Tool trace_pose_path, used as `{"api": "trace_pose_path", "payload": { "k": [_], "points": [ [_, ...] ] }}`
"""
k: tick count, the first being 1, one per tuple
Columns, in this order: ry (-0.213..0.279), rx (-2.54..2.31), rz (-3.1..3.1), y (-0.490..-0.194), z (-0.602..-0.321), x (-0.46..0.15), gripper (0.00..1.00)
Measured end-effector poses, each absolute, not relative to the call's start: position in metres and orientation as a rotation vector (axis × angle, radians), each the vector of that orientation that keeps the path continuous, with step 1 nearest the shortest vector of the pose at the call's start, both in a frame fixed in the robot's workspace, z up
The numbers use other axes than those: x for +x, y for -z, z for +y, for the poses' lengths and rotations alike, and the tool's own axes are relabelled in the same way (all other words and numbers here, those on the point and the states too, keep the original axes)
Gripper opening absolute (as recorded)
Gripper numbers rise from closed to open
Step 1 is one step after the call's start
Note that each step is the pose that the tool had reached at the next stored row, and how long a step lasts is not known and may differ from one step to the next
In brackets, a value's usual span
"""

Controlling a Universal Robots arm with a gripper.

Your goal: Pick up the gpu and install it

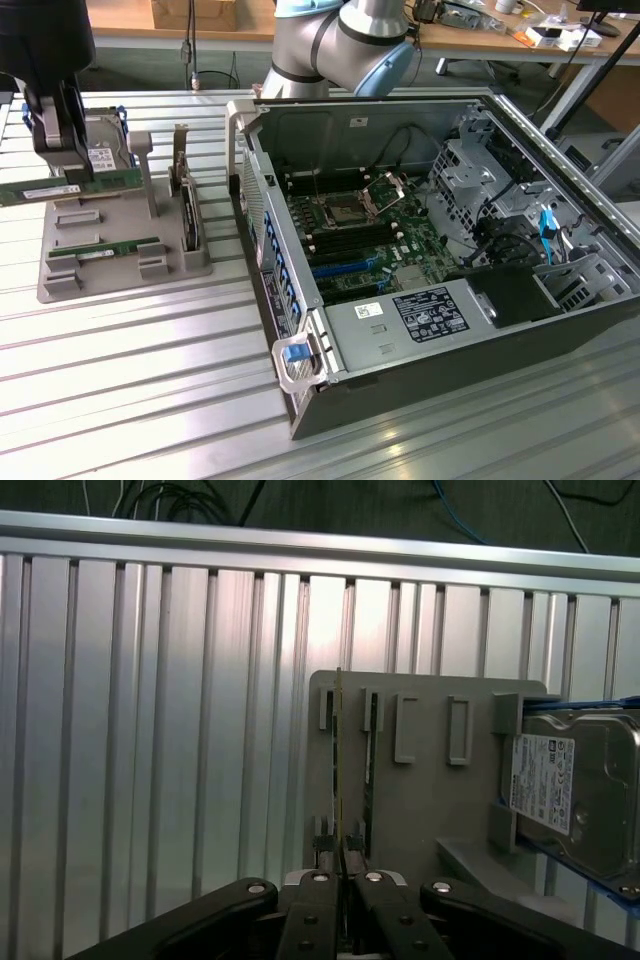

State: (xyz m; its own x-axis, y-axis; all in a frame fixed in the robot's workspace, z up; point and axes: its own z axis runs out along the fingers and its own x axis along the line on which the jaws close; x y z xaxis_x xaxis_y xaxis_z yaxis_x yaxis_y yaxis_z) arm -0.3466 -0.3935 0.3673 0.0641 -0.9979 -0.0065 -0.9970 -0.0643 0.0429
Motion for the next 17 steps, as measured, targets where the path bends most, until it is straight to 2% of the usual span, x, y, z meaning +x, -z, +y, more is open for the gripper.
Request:
{"api": "trace_pose_path", "payload": {
  "k": [17],
  "points": [
    [0.053,2.272,-2.13,-0.379,-0.393,-0.346,0.13]
  ]
}}
